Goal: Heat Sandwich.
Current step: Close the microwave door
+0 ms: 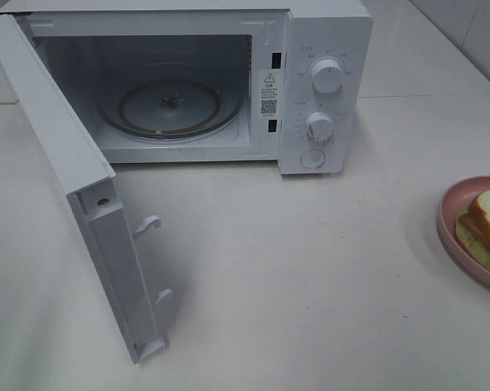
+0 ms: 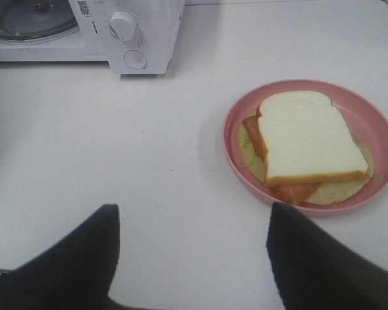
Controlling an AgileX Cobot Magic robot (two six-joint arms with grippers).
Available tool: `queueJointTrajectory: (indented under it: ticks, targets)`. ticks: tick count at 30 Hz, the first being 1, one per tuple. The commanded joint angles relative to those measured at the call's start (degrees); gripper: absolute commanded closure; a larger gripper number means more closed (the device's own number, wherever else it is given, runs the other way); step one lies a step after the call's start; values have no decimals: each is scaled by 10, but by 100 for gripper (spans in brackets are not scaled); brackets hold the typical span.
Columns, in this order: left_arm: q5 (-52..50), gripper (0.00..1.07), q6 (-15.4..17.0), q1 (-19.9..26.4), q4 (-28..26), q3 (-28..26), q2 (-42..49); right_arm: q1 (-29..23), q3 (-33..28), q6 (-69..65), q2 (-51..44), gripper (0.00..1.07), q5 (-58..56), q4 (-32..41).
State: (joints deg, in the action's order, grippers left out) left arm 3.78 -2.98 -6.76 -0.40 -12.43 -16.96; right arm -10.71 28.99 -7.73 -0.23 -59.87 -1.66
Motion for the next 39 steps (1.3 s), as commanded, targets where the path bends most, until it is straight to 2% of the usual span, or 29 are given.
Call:
queueJointTrajectory:
  ticks: [1, 3, 4, 8, 9, 10, 11, 13, 14, 17, 18, 19, 21, 22, 23, 25, 26, 27, 29, 39]
  targets:
    - [-78, 40, 1, -4, -10, 10, -61, -1, -1, -3, -15, 43, 4, -5]
    - [-100, 46, 1, -7, -10, 10, -95, -1, -1, -3, -15, 43, 4, -5]
    - [-100, 46, 1, -7, -10, 10, -95, -1, -1, -3, -15, 43, 4, -5]
    - [-147, 78, 2, -27, -10, 10, -180, -1, -1, -3, -15, 43, 4, -5]
    - [-147, 78, 2, -27, -10, 10, -180, -1, -1, -3, -15, 43, 4, -5]
    - [-168, 92, 2, -30, -10, 10, -219, -1, -1, -3, -15, 43, 4, -5]
    - [-179, 98, 3, -30, -10, 10, -239, -1, -1, -3, -15, 43, 4, -5]
    - [-199, 107, 4, -30, -10, 10, -273, -1, -1, -3, -15, 43, 4, -5]
    - [-199, 107, 4, -30, -10, 10, -273, -1, -1, -3, -15, 43, 4, -5]
    - [-253, 107, 49, -30, -2, 10, -333, -1, -1, -3, -15, 43, 4, -5]
    - [-253, 107, 49, -30, -2, 10, -333, -1, -1, -3, -15, 43, 4, -5]
    - [-281, 107, 78, -30, 19, 10, -358, -1, -1, -3, -15, 43, 4, -5]
    - [-313, 107, 107, -30, 66, 10, -384, -1, -1, -3, -15, 43, 4, -5]
    - [-344, 107, 132, -30, 128, 10, -407, -1, -1, -3, -15, 43, 4, -5]
    - [-344, 107, 132, -30, 128, 10, -407, -1, -1, -3, -15, 43, 4, -5]
    - [-380, 107, 169, -30, 180, 10, -430, -1, -1, -3, -15, 43, 4, -5]
    - [-408, 107, 202, -30, 219, 10, -449, -1, -1, -3, -15, 43, 4, -5]
    - [-408, 107, 202, -30, 219, 10, -449, -1, -1, -3, -15, 43, 4, -5]
    - [-435, 107, 227, -30, 237, 10, -470, -1, -1, -3, -15, 43, 4, -5]
    - [-502, 107, 222, -30, 230, 9, -554, -1, -1, -3, -15, 43, 4, -5]
